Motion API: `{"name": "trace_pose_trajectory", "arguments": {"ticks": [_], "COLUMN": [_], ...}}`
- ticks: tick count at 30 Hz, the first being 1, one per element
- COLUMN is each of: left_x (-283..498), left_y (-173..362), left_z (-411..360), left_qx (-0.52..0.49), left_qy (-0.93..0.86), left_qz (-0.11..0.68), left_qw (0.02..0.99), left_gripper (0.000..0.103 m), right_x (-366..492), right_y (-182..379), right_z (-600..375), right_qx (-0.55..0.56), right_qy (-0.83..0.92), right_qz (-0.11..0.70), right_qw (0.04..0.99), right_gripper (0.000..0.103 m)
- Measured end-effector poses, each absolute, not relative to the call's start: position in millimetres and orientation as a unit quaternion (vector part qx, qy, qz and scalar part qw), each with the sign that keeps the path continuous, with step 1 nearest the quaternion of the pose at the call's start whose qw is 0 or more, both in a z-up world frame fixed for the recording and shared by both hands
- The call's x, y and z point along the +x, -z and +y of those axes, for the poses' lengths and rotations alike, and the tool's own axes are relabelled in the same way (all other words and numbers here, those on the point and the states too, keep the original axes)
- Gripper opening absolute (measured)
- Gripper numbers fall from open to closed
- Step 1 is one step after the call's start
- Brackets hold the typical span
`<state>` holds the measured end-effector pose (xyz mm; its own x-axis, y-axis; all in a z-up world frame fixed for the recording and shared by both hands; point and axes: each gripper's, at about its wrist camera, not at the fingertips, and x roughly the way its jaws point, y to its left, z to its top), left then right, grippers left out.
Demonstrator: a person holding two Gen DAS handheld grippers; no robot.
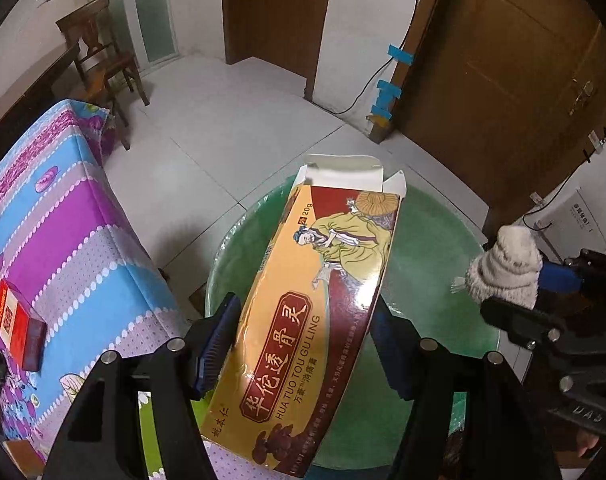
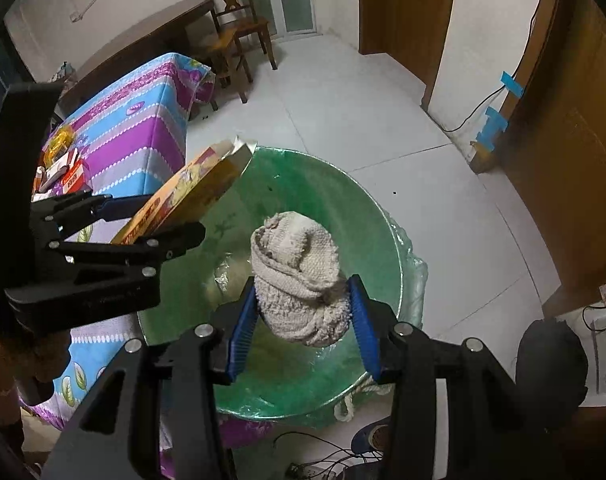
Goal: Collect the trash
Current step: 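Carry both items to the green bin and open both tools to drop them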
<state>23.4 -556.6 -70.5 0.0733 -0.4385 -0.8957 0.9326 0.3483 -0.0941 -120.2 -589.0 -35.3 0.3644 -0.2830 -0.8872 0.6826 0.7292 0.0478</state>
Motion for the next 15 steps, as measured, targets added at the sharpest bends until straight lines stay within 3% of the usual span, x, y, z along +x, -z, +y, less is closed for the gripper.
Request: {"name": "trace_pose_trajectory", "arguments": {"ticks": [7, 10, 15], "left_x": [27, 32, 46], "left_y": [54, 48, 38], "left_z": [-562, -564, -556], "left_qx": [0.266, 0.27, 0.243], "left_qy": [0.508, 0.51, 0.511], "left_qz": [0.452, 0.448, 0.452], "left_qw": [0.684, 0.683, 0.69], "left_gripper": [0.066, 0.083, 0.086], "right_x": [-119, -119, -122], "right_y": [31, 27, 21], "right_z": [-591, -591, -590], "right_qx": [0.213, 0.212, 0.204], "right_qy": [0.304, 0.305, 0.311], "right_qz": [0.473, 0.465, 0.457], "right_qw": [0.799, 0.804, 0.808], "right_gripper": [0.048, 0.07, 0.07]}}
